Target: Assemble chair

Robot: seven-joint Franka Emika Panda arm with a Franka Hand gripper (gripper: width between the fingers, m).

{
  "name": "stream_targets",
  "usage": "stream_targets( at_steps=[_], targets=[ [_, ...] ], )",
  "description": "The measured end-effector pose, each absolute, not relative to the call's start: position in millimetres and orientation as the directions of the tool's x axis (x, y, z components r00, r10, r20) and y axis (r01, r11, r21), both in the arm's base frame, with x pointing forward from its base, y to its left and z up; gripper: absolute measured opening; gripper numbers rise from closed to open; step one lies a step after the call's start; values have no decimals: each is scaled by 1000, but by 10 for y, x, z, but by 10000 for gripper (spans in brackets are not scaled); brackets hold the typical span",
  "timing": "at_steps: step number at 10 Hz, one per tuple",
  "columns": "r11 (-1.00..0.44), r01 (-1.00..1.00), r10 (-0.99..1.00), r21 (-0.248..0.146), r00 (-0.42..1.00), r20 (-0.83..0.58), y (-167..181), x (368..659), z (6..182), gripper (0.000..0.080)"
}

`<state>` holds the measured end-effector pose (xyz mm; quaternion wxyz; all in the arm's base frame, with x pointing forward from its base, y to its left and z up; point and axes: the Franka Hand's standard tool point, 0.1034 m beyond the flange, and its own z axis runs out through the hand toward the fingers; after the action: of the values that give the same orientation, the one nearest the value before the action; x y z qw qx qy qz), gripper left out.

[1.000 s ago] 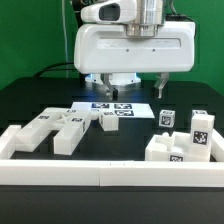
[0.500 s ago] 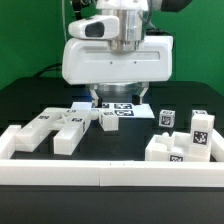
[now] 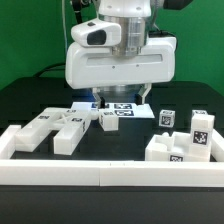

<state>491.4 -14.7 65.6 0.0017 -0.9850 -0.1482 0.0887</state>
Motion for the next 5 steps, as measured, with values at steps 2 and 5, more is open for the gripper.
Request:
stream_targets(
  at_steps=[2,5],
  targets=[
    [-967,254,247,-13,925,-290,-214,4799,605,648],
    [-974,226,190,24,868,-458,-290,4646,584,648]
  ],
)
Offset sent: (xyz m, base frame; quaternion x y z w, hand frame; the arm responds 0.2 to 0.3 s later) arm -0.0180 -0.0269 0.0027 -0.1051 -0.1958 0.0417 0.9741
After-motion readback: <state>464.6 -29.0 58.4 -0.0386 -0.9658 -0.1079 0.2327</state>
